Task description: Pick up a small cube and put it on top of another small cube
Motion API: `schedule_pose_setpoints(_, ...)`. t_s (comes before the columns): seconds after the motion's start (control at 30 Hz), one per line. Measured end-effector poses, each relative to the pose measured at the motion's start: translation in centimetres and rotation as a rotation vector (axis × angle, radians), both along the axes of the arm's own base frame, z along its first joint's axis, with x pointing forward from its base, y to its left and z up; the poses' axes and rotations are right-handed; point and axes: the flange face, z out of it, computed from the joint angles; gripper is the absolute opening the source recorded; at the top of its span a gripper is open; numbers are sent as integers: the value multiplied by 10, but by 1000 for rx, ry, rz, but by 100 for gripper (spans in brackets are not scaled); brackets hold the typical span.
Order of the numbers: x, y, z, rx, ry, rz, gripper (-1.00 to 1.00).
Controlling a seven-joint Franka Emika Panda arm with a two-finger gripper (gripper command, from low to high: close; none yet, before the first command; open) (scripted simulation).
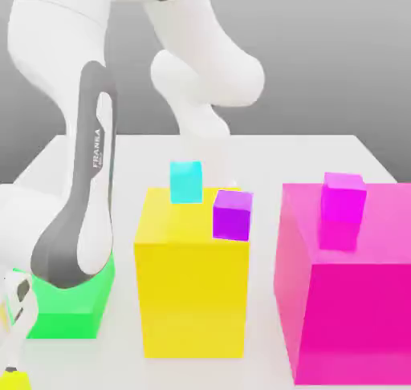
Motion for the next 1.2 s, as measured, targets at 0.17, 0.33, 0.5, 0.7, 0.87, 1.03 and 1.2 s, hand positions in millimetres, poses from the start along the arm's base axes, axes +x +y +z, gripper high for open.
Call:
schedule_pose_setpoints(0.17,2,13,66,-12,14,60,-100)
schedule_pose_setpoints(0.33,4,68,121,-54,61,301,-100)
schedule_pose_setpoints(0.5,-5,127,175,-78,90,542,-100)
schedule_pose_setpoints(0.7,-30,207,237,-78,93,847,-100)
schedule_pose_setpoints(0.87,-66,254,284,-52,67,1077,-100)
schedule_pose_setpoints(1.03,-111,302,321,-7,12,1332,-100)
schedule_pose_setpoints(1.2,-120,310,268,3,-1,1380,100)
